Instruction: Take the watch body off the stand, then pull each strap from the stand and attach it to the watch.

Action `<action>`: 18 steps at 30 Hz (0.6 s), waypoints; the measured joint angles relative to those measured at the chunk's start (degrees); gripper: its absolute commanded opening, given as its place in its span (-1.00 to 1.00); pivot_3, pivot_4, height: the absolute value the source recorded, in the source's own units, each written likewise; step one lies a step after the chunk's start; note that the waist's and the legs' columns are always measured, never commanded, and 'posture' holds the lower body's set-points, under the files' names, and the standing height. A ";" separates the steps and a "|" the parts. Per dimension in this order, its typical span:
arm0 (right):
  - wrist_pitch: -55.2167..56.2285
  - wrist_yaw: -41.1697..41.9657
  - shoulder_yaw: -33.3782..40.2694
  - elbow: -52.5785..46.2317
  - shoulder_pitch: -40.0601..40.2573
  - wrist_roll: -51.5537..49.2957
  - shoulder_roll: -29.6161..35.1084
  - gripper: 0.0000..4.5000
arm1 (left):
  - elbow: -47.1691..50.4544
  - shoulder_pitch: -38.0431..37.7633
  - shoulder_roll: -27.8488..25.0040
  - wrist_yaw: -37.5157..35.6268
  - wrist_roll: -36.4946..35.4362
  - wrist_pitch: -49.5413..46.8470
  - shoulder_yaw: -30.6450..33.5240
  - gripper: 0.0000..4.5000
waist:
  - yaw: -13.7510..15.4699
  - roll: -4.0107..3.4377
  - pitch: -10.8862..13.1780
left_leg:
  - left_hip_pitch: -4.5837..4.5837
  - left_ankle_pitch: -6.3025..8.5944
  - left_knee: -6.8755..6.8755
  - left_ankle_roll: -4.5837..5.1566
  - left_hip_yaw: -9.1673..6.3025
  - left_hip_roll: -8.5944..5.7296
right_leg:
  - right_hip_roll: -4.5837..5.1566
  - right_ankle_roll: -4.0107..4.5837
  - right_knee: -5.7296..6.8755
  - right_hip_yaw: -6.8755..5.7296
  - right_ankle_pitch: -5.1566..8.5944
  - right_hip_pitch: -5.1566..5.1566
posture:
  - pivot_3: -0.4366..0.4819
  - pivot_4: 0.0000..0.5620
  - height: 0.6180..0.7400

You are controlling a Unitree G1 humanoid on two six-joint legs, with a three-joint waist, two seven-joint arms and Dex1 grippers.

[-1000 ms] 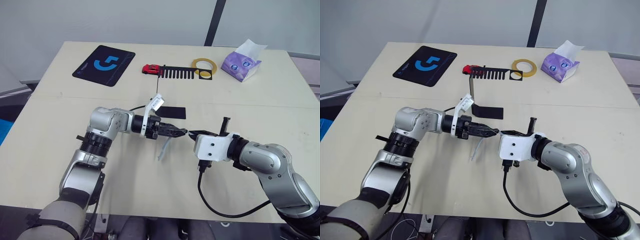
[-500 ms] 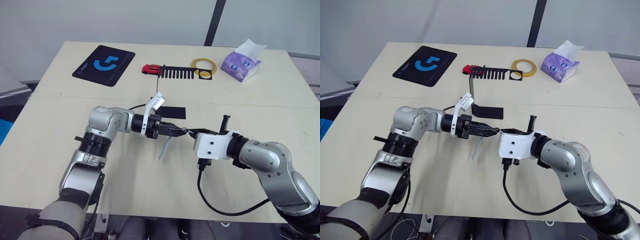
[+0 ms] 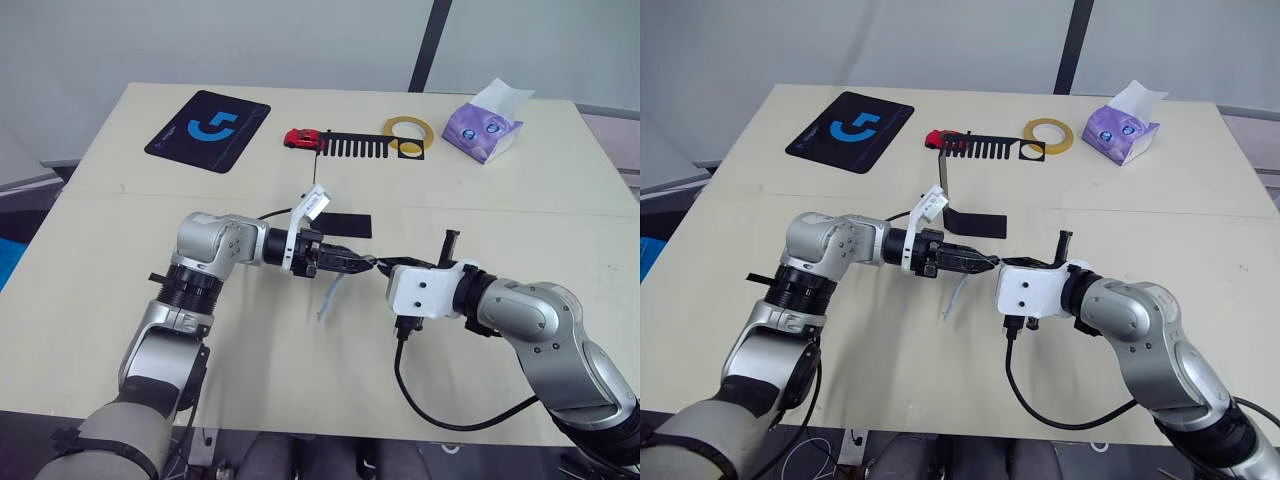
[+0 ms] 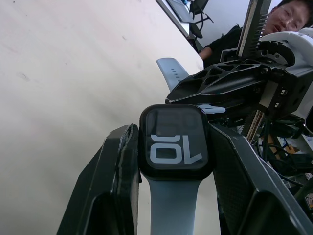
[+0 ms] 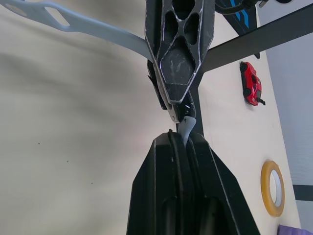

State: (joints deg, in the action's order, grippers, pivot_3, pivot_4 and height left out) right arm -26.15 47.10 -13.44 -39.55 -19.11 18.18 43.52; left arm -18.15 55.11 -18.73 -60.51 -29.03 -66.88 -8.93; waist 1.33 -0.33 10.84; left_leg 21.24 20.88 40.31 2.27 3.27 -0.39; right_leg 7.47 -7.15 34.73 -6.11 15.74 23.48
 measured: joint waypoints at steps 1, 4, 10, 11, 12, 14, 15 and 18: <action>-0.01 0.01 0.00 0.00 0.00 0.06 0.00 -1.00 | 0.01 0.00 0.06 0.06 -0.01 -0.07 0.01 -0.24 | 0.00 0.00 0.00 | 0.00 0.00 0.00 0.00 0.00 0.00 | 0.00 0.00 0.00 0.00 0.00 0.00 | -0.05 -0.47 0.97; -0.02 0.02 -0.03 0.12 0.00 0.22 -0.02 -1.00 | 0.06 0.00 0.18 0.38 -0.03 -0.18 0.05 -0.24 | 0.01 0.00 0.00 | 0.00 0.00 0.00 0.00 0.00 0.00 | 0.00 0.00 0.00 0.00 0.00 0.00 | -0.05 -0.47 0.97; -0.07 0.02 -0.12 0.55 -0.04 0.33 -0.30 -1.00 | 0.06 0.00 0.53 0.97 -0.03 -0.31 0.12 -0.24 | 0.00 0.00 0.00 | 0.00 0.00 0.00 0.00 0.00 0.00 | 0.00 0.00 0.00 0.00 0.00 0.00 | -0.05 -0.47 0.97; -0.09 0.02 -0.16 0.56 -0.04 0.36 -0.32 -1.00 | 0.06 0.00 0.60 1.00 -0.03 -0.47 0.20 -0.24 | 0.00 0.00 0.00 | 0.00 0.00 0.00 0.00 0.00 0.00 | 0.00 0.00 0.00 0.00 0.00 0.00 | -0.05 -0.47 0.97; -0.10 0.02 -0.17 0.58 -0.04 0.39 -0.37 -1.00 | 0.07 0.00 0.69 1.01 -0.05 -0.66 0.37 -0.24 | 0.00 0.00 0.00 | 0.00 0.00 0.00 0.00 0.00 0.00 | 0.00 0.00 0.00 0.00 0.00 0.00 | -0.05 -0.47 0.97; -0.10 0.01 -0.18 0.59 -0.03 0.42 -0.44 -1.00 | 0.13 0.00 0.77 1.01 -0.17 -0.81 0.54 -0.24 | 0.00 0.00 0.00 | 0.00 0.00 0.00 0.00 0.00 0.00 | 0.00 0.00 0.00 0.00 0.00 0.00 | -0.05 -0.47 0.97; -0.11 0.01 -0.18 0.59 -0.03 0.46 -0.50 -1.00 | 0.13 0.00 0.79 1.01 -0.25 -0.93 0.60 -0.24 | 0.00 0.00 0.00 | 0.00 0.00 0.00 0.00 0.00 0.00 | 0.00 0.00 0.00 0.00 0.00 0.00 | -0.05 -0.47 0.97; -0.11 0.00 -0.25 0.69 -0.03 0.94 -0.70 -1.00 | 0.14 0.00 0.84 1.01 -0.31 -1.32 0.74 -0.24 | 0.00 0.00 0.00 | 0.00 0.00 0.00 0.00 0.00 0.00 | 0.00 0.00 0.00 0.00 0.00 0.00 | -0.05 -0.47 0.97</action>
State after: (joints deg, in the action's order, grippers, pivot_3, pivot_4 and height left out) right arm -26.26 47.09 -13.68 -38.85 -19.14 19.12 42.82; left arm -18.01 55.11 -17.89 -59.50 -29.34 -68.21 -8.18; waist 1.33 -0.33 10.84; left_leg 21.24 20.88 40.31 2.27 3.27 -0.39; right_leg 7.47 -7.15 34.73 -6.11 15.74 23.48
